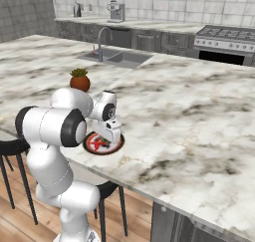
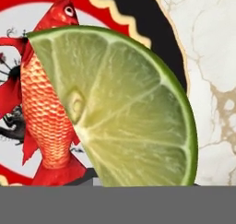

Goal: Take the lemon wedge from the fridge and place it on the plate with fish on the dining counter.

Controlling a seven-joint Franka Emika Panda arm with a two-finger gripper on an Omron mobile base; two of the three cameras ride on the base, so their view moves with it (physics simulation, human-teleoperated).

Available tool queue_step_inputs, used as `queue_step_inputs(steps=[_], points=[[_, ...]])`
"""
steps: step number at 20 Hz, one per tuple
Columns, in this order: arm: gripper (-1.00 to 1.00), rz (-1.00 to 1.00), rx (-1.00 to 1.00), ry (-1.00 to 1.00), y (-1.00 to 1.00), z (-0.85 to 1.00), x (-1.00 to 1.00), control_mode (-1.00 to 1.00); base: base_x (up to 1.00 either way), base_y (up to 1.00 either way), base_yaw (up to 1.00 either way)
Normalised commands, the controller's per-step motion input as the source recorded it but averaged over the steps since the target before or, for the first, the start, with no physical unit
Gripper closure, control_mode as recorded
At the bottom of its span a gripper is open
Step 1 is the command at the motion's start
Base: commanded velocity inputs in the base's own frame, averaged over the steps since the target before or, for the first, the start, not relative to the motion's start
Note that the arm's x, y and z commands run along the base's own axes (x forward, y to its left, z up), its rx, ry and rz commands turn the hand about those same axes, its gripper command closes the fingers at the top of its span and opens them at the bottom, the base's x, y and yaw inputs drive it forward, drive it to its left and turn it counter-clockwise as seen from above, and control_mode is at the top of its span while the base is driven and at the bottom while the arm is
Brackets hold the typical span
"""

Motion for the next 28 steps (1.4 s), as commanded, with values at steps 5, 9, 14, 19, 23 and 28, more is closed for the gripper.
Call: queue_step_inputs(steps=[5,9,14,19,23,28], points=[[1.00,-0.04,0.00,-0.02,0.03,-0.41,-0.01,-1.00,0.00,0.00,0.00],[1.00,-0.03,-0.01,-0.08,0.00,-0.20,0.07,-1.00,0.00,0.00,0.00],[1.00,-0.03,0.00,-0.03,0.00,-0.23,0.32,-1.00,0.00,0.00,0.00],[-1.00,-0.06,0.00,0.00,0.01,-0.10,0.35,-1.00,0.00,0.00,0.00],[-1.00,-0.07,0.00,-0.01,0.16,0.04,-0.03,-1.00,0.00,0.00,0.00],[-1.00,-0.10,-0.03,-0.10,0.48,0.40,-0.49,-1.00,0.00,0.00,0.00]])
